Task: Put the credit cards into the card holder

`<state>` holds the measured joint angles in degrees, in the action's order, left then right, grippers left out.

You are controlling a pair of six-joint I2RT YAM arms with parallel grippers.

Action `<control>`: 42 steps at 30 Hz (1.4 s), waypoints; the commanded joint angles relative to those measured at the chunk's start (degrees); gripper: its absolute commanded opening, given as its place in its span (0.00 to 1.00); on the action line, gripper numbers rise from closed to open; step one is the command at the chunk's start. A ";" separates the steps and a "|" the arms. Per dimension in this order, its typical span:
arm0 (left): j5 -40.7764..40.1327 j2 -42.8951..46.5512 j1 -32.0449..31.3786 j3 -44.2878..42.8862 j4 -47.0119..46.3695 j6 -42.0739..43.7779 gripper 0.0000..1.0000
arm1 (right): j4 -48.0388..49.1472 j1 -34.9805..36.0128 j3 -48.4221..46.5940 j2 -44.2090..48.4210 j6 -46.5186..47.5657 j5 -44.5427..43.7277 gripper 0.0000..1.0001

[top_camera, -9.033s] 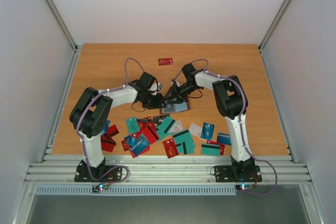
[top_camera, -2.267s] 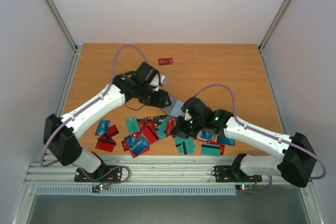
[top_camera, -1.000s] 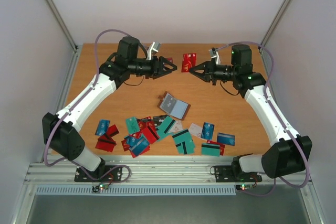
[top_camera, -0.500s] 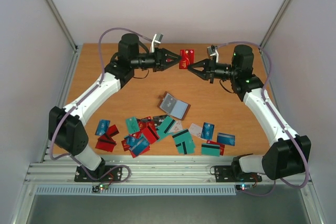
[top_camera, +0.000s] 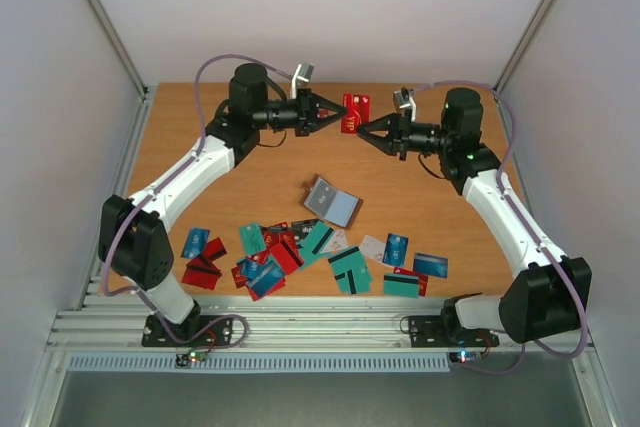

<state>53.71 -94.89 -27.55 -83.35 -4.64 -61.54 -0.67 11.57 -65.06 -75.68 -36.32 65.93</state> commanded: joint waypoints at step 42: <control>-12.24 -17.47 0.78 -4.51 49.19 43.05 0.00 | -28.25 9.96 8.65 -29.70 35.35 -15.35 0.25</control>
<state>41.91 -110.69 -25.93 -85.60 42.98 -20.45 -26.57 21.32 -53.60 -103.74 -4.29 52.51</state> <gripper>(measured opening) 0.016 0.251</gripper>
